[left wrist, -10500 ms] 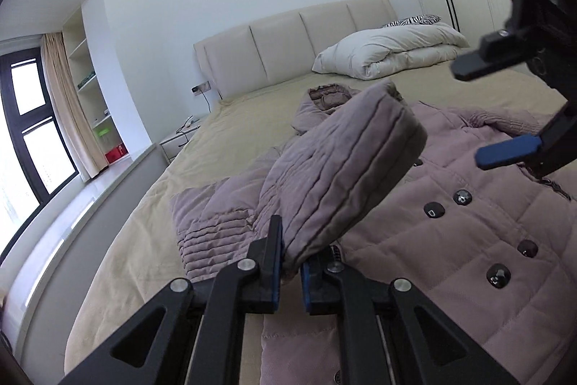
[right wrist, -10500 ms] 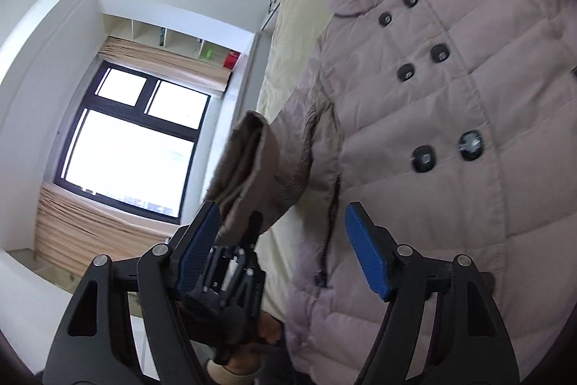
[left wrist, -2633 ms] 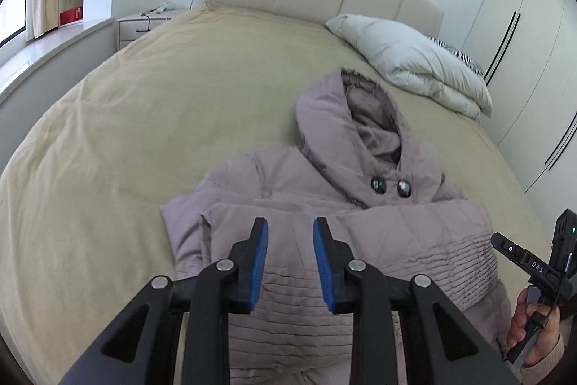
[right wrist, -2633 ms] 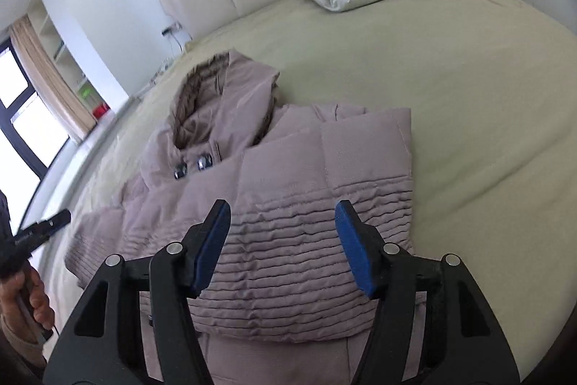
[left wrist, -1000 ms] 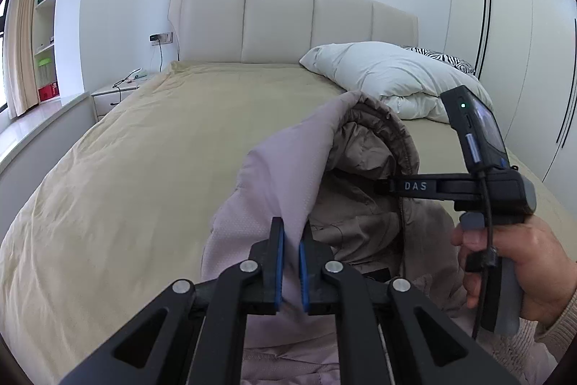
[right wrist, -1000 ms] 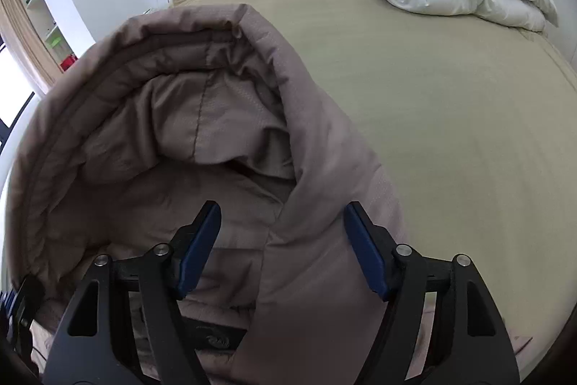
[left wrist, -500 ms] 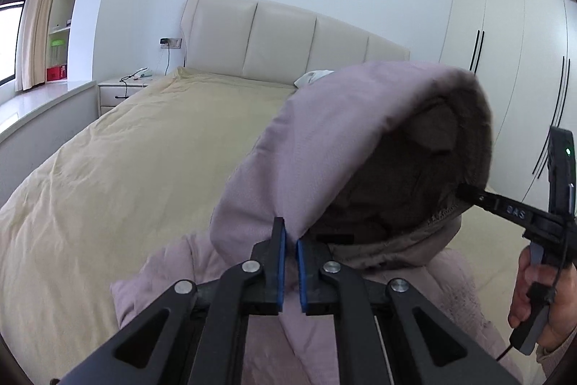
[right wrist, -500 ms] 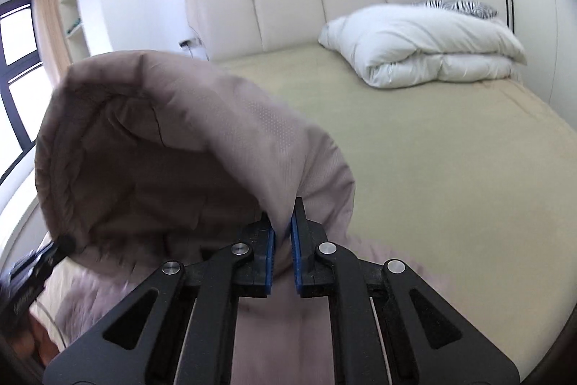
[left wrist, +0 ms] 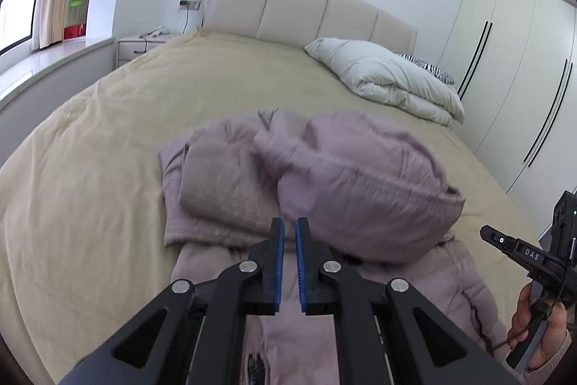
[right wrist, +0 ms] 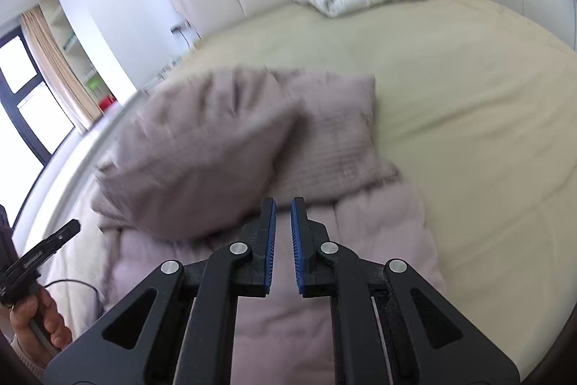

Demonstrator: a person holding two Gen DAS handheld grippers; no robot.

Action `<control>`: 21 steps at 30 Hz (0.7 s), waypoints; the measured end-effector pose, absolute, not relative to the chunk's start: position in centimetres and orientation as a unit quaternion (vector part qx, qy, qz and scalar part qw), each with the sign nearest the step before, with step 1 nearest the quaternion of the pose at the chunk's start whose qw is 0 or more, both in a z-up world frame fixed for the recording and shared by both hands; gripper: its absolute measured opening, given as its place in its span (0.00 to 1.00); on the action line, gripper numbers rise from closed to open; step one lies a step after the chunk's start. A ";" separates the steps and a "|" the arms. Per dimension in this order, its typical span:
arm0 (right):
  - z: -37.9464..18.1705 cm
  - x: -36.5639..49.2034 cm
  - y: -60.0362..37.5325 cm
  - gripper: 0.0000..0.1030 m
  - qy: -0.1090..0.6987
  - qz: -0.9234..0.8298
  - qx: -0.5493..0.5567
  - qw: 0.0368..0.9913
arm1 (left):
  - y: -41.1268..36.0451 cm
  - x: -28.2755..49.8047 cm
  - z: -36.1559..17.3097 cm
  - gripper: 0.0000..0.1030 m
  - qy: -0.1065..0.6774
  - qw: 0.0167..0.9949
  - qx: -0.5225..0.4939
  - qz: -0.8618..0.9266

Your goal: Fold large clothes

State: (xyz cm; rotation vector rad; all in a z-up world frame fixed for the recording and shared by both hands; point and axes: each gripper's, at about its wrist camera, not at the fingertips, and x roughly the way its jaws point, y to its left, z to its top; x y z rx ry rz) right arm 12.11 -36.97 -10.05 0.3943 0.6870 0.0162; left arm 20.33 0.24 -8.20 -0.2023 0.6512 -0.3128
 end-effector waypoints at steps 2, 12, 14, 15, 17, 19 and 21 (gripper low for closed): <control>-7.9 12.4 -35.8 0.17 0.310 0.024 0.168 0.936 | -1.2 21.4 -5.9 0.18 0.289 0.939 -0.086 -0.164; -8.6 22.7 -34.0 0.31 0.358 0.054 0.136 0.922 | -9.1 33.6 -9.0 0.26 0.357 0.918 0.007 -0.175; -11.1 24.1 -33.9 0.30 0.386 0.047 0.122 0.913 | -9.1 35.1 -12.2 0.26 0.392 0.905 0.015 -0.164; -12.9 24.9 -33.9 0.30 0.410 0.047 0.118 0.903 | -9.0 35.2 -14.0 0.26 0.407 0.899 0.013 -0.162; -16.0 25.9 -33.8 0.27 0.435 0.051 0.120 0.891 | -8.7 35.2 -16.2 0.26 0.408 0.899 0.016 -0.161; -17.5 25.6 -33.2 0.27 0.423 0.051 0.101 0.899 | -9.3 34.8 -17.2 0.26 0.397 0.903 0.040 -0.157; -18.4 25.6 -32.5 0.27 0.415 0.042 0.067 0.906 | -9.5 34.9 -17.9 0.26 0.398 0.903 0.045 -0.156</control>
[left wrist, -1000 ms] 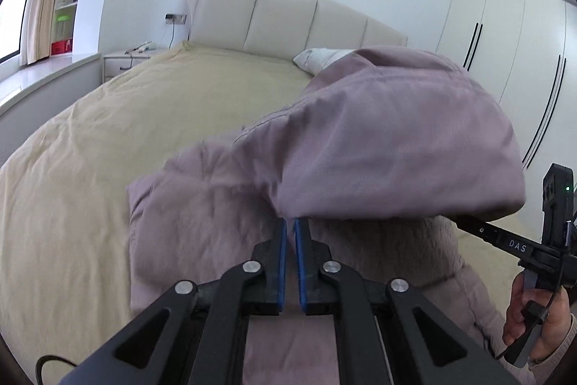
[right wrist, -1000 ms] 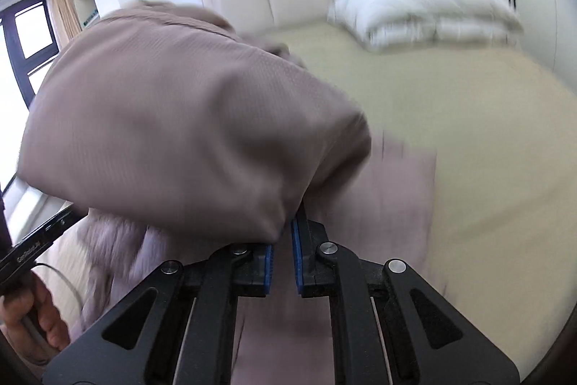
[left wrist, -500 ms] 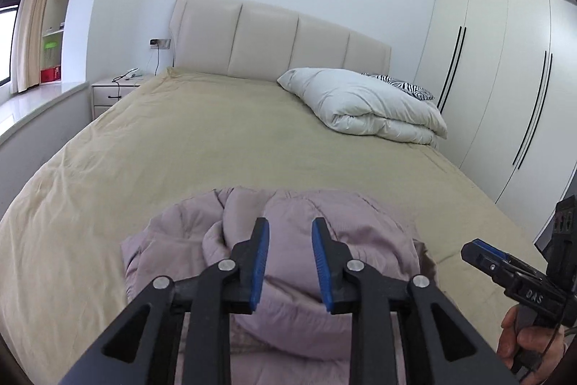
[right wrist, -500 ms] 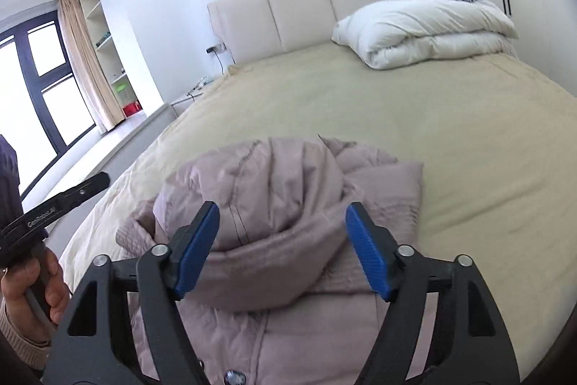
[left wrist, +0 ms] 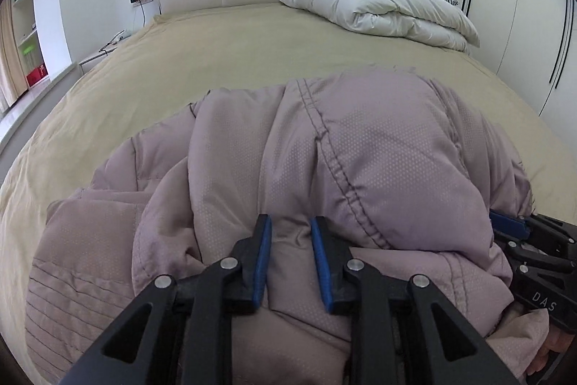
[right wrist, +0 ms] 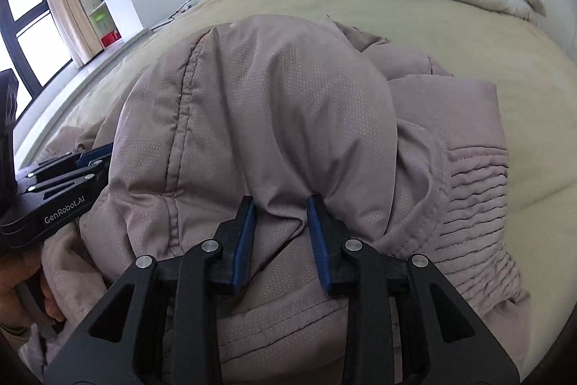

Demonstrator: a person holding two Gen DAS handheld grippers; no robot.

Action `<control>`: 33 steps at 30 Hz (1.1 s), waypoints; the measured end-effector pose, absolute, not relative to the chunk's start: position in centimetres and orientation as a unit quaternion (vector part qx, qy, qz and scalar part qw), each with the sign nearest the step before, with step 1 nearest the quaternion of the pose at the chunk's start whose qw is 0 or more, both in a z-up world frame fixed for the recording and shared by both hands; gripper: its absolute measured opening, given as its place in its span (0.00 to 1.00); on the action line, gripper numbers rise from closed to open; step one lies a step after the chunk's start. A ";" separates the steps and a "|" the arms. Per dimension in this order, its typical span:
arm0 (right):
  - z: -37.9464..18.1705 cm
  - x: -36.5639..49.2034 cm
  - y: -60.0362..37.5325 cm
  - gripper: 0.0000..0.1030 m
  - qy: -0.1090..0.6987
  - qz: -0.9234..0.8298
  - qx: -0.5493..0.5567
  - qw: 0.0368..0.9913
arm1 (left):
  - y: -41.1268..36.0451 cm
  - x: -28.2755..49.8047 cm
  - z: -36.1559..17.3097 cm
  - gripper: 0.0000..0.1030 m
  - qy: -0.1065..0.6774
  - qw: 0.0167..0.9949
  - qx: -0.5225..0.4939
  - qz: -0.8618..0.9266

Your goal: Fold large clothes

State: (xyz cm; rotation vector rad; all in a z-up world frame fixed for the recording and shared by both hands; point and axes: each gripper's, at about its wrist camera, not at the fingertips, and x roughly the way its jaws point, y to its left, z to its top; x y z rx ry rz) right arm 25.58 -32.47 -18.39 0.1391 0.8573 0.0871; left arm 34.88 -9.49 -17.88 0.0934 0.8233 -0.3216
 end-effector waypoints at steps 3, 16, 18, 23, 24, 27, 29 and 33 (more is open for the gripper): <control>-17.7 25.5 -32.3 0.27 0.436 0.047 0.049 0.897 | -8.6 34.5 -16.4 0.26 0.405 0.900 0.016 -0.159; -12.4 37.7 -32.7 0.28 0.446 0.034 0.103 0.888 | -11.3 40.0 -15.0 0.28 0.395 0.905 0.057 -0.149; -14.8 39.7 -32.8 0.28 0.458 0.023 0.095 0.883 | -11.6 40.7 -16.9 0.29 0.400 0.902 0.073 -0.143; -17.8 41.3 -33.1 0.28 0.448 0.018 0.099 0.889 | -11.1 41.6 -18.5 0.29 0.407 0.900 0.050 -0.148; -17.9 41.4 -33.0 0.28 0.449 0.017 0.095 0.888 | -10.9 41.7 -18.6 0.29 0.411 0.898 0.043 -0.151; -17.1 41.3 -32.7 0.28 0.460 0.010 0.083 0.884 | -9.8 40.8 -17.2 0.28 0.421 0.893 0.015 -0.156; -14.2 39.1 -32.6 0.28 0.429 0.010 0.100 0.898 | -8.1 38.6 -15.1 0.28 0.397 0.906 -0.002 -0.148; -10.6 33.1 -29.6 0.29 0.361 0.063 0.091 0.926 | -4.6 35.3 -13.8 0.29 0.359 0.928 -0.017 -0.103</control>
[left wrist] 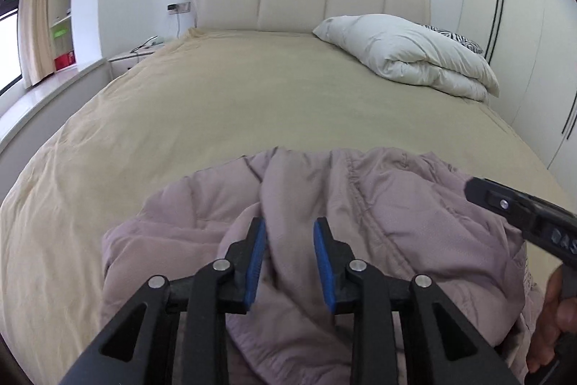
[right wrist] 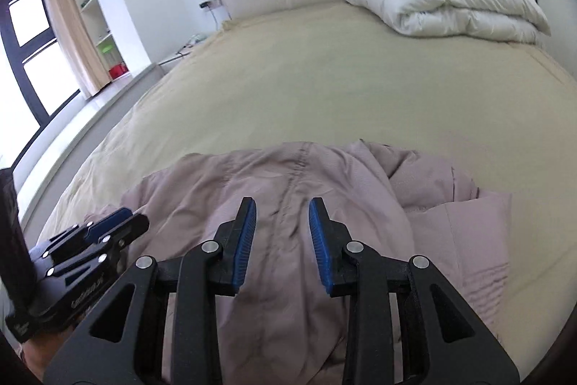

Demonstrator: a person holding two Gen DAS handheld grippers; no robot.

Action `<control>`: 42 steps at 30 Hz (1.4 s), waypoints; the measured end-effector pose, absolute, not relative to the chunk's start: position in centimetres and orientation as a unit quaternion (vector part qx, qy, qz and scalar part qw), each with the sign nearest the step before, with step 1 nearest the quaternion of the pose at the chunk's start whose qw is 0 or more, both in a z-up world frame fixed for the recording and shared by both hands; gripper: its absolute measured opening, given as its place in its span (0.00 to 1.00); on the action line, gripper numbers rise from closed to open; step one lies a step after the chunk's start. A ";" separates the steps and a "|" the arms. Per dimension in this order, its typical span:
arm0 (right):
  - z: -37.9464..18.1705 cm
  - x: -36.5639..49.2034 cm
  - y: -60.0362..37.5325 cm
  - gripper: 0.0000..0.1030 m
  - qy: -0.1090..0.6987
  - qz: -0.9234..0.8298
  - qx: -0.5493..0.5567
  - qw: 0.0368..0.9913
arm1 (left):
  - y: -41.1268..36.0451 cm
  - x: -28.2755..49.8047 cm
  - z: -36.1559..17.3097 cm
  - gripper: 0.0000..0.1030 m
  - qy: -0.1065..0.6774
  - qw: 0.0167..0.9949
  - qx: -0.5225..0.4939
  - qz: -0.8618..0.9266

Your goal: Fold large clothes

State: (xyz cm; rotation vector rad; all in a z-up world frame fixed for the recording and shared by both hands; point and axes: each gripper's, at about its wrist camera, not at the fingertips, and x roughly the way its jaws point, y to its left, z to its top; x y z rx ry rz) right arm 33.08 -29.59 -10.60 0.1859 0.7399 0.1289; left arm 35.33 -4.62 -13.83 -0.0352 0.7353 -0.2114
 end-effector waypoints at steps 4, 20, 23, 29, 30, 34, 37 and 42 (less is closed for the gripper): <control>-14.3 32.3 -25.8 0.30 0.416 0.075 0.034 0.906 | -4.3 35.7 -16.6 0.29 0.391 0.915 -0.004 -0.099; -5.1 13.6 -29.1 0.84 0.231 0.101 0.072 0.965 | 8.5 15.3 -3.5 0.80 0.262 0.961 -0.030 -0.080; -4.3 8.1 -30.9 0.84 0.267 0.098 0.069 0.956 | 12.5 10.0 -2.2 0.84 0.261 0.964 -0.010 -0.048; -7.1 -3.8 -36.3 0.84 0.362 0.064 0.136 0.920 | 15.9 1.4 -6.1 0.91 0.351 0.934 -0.013 -0.067; -7.5 -5.7 -37.4 0.84 0.367 0.055 0.146 0.917 | 15.9 0.3 -7.6 0.91 0.378 0.922 -0.031 -0.081; -9.6 -12.0 -40.8 0.84 0.380 0.028 0.195 0.904 | 14.8 -3.6 -14.4 0.91 0.478 0.864 -0.099 -0.121; -11.4 -15.9 -43.4 0.84 0.396 -0.001 0.214 0.893 | 13.7 -5.4 -17.0 0.91 0.508 0.845 -0.106 -0.128; -13.7 -20.2 -46.5 0.84 0.416 -0.028 0.255 0.872 | 13.1 -6.2 -18.4 0.91 0.526 0.833 -0.090 -0.145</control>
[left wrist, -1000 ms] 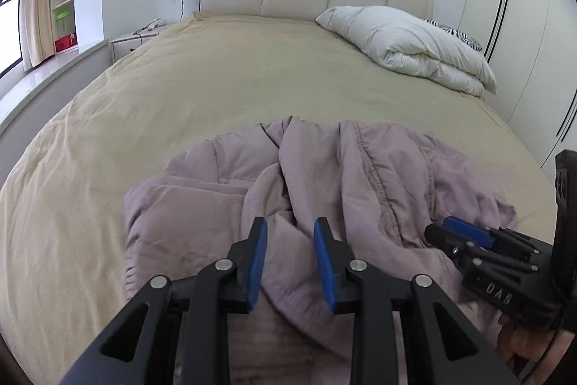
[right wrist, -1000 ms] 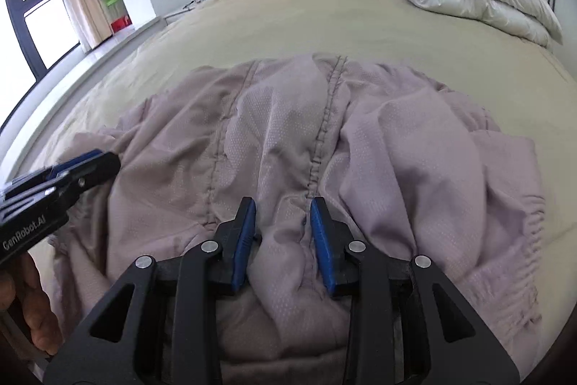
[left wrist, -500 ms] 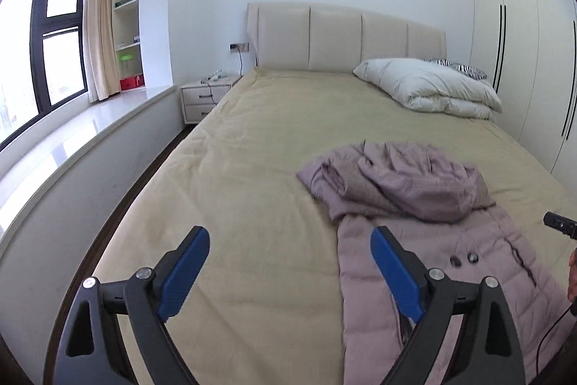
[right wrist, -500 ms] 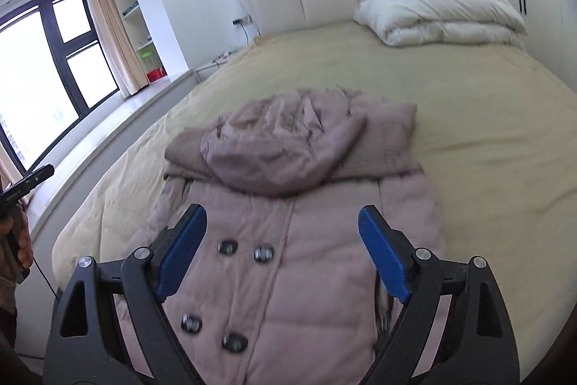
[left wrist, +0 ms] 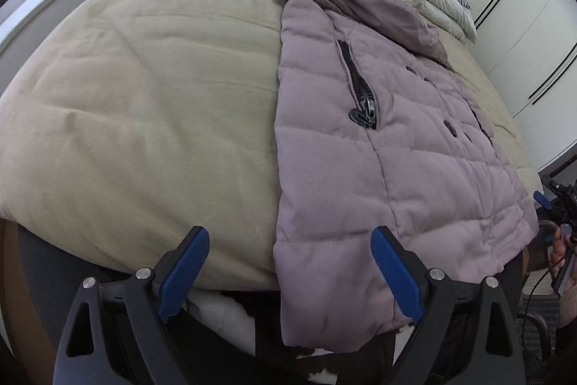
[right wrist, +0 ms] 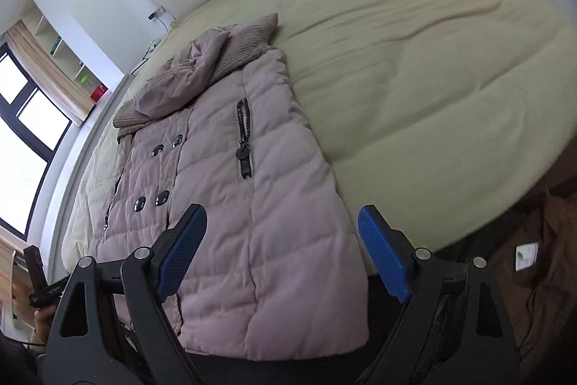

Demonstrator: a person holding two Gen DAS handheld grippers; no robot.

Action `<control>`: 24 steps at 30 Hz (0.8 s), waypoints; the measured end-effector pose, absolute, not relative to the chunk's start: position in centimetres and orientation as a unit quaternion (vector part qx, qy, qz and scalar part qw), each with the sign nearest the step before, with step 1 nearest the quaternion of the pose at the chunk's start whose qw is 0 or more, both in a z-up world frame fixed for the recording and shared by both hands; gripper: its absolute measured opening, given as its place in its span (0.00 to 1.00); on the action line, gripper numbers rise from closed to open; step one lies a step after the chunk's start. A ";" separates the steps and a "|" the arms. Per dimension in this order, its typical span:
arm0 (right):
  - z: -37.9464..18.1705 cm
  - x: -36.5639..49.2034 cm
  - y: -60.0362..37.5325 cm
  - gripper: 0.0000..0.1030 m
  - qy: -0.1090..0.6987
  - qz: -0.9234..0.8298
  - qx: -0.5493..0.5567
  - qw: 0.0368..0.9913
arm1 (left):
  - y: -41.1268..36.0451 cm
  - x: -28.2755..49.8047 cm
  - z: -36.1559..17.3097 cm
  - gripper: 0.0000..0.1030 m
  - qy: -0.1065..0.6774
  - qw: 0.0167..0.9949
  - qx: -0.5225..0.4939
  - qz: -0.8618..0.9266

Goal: Fold large clothes
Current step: 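Grasp the coat hem with both grippers and lift it toward the collar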

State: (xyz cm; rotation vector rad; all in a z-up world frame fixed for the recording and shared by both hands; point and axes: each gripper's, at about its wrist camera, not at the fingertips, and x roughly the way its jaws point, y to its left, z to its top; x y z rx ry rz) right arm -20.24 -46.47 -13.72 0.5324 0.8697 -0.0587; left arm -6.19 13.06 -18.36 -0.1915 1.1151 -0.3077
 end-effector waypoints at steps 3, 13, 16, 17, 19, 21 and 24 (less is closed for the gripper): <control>-15.1 -21.4 -47.8 0.82 0.431 -0.040 0.280 0.857 | 13.0 -5.6 -19.5 0.91 0.546 0.815 -0.106 -0.161; -18.9 -21.8 -48.0 0.62 0.498 -0.007 0.307 0.811 | 12.0 -5.7 -21.3 0.91 0.581 0.781 -0.118 -0.195; -19.0 -21.8 -48.4 0.51 0.496 0.016 0.341 0.798 | 12.5 -5.9 -21.9 0.87 0.594 0.765 -0.144 -0.204; -19.0 -21.8 -48.5 0.49 0.496 0.022 0.348 0.795 | 12.6 -5.9 -22.1 0.86 0.598 0.760 -0.150 -0.208; -19.3 -21.8 -48.7 0.41 0.495 0.033 0.362 0.789 | 12.8 -6.0 -22.5 0.72 0.602 0.750 -0.170 -0.215; -19.6 -21.9 -49.0 0.35 0.493 0.041 0.376 0.784 | 12.9 -6.0 -22.8 0.56 0.606 0.736 -0.199 -0.228; -19.7 -21.8 -48.9 0.29 0.492 0.046 0.380 0.782 | 12.3 -6.1 -22.8 0.43 0.608 0.734 -0.192 -0.234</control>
